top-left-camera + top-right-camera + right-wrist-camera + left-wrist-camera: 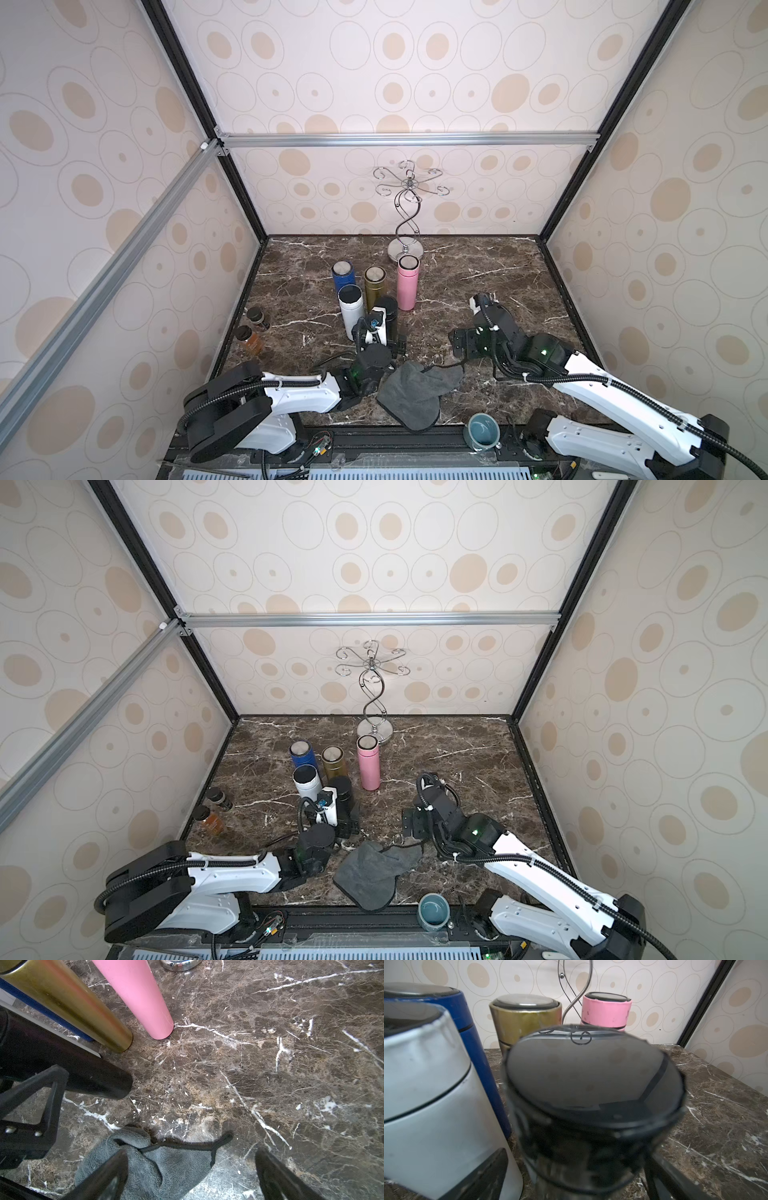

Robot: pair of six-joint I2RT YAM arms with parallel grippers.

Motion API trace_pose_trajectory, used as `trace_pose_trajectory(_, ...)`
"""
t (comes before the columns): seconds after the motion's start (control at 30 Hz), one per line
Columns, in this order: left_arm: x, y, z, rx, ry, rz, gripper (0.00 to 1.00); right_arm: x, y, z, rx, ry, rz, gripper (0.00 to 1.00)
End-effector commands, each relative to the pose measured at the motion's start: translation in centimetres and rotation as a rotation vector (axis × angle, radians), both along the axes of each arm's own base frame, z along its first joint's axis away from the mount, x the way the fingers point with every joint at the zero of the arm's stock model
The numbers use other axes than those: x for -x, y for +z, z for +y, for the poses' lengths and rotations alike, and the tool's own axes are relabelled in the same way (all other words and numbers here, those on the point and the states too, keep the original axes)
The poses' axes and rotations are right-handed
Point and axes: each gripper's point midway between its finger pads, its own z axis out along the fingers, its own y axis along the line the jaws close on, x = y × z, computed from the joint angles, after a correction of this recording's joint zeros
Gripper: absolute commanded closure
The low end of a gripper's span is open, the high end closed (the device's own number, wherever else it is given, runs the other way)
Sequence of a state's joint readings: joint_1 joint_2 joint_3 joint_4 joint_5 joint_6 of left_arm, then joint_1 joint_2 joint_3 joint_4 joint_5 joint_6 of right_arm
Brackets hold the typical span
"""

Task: Wipe the surface of the thermos
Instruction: Pick up the thermos from the center of the board.

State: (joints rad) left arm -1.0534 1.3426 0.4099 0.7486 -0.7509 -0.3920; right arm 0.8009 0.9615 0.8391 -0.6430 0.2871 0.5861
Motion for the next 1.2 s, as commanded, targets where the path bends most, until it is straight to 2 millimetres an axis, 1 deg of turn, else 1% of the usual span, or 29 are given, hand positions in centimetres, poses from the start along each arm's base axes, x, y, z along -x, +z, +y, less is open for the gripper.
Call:
trace_pose_trajectory(0.0,-0.7,1.5,0.4,0.05,0.047,-0.042,0.0,0.3,-0.5,-0.8,0.013,-0.022,0.005,0.03)
trace_pose_trajectory(0.53,-1.7,0.9,0.0,0.052,0.071,-0.06,0.03,0.4,-0.4,-1.0,-0.002,-0.032,0.002,0.03)
trace_pose_trajectory(0.77,-2.0,0.2,-0.1,0.058,0.08,-0.068,0.04,0.5,-0.5,-1.2,-0.001,-0.039,0.006,0.04)
trace_pose_trajectory(1.0,-2.3,0.5,0.3,0.06,0.1,-0.097,0.06,0.6,-0.4,-1.5,-0.002,-0.049,0.008,0.05)
trace_pose_trajectory(1.17,-2.4,0.3,0.6,0.055,0.102,-0.111,0.07,0.8,-0.4,-1.6,-0.006,-0.047,0.011,0.07)
